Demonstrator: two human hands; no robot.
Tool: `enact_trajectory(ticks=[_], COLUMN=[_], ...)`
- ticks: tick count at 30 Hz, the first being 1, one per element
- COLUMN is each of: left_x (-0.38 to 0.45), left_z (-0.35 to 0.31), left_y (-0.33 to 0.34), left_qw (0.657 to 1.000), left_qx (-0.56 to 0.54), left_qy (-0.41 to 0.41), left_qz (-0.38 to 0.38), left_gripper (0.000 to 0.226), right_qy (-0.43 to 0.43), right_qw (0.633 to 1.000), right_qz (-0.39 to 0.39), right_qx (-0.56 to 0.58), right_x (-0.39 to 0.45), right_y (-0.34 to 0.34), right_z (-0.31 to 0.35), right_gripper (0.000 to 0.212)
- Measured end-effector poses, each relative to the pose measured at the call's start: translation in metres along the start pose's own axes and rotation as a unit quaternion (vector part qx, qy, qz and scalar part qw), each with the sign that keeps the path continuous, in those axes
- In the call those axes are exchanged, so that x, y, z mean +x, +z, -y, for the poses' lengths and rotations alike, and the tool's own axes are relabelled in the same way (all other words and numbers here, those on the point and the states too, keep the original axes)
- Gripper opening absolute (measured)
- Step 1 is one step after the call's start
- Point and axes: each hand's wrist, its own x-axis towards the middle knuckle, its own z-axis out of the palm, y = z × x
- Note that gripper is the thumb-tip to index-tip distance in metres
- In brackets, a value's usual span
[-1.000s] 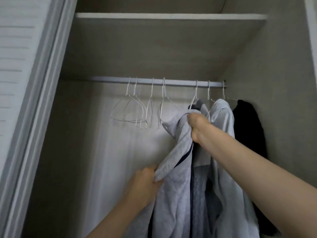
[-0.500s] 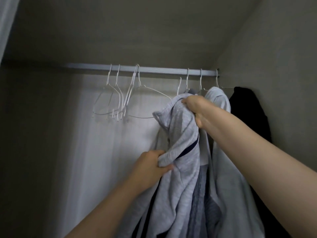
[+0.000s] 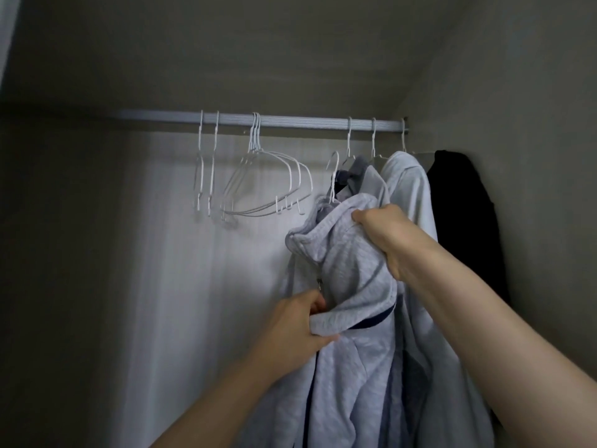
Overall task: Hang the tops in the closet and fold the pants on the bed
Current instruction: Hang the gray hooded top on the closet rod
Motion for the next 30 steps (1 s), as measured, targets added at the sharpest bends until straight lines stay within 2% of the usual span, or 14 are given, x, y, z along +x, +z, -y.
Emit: enact_trajectory(ticks=[2, 7, 13, 23, 30], left_x=[0.004, 0.029, 0.054, 0.095, 0.120], left_z=[-0.001, -0.003, -0.009, -0.016, -0.001], left_y=[-0.001, -0.006, 0.001, -0.038, -0.054], left_qw=[1.000, 0.998, 0.996, 0.998, 0.992], left_qx=[-0.003, 0.053, 0.076, 0.025, 0.012], left_qy=[0.012, 0.023, 0.019, 0.010, -0.045], left_qz=[0.009, 0.019, 0.039, -0.059, -0.119], left_gripper=[0.020, 0.013, 0.021, 0.032, 0.040], right_qy=[-0.020, -0.068, -0.081, -0.126, -0.116], right_qw=[1.000, 0.990, 0.985, 0.981, 0.980], right_qz=[-0.016, -0.048, -0.069, -0.077, -0.100], right_qx=[-0.014, -0.116, -0.134, -0.125, -0.127], right_x=[0.008, 0.033, 0.051, 0.080, 0.108], right_y=[-0.001, -0.014, -0.027, -0.005, 0.025], right_z=[0.002, 0.002, 0.005, 0.076, 0.110], right_gripper=[0.006, 0.023, 0.037, 0.043, 0.041])
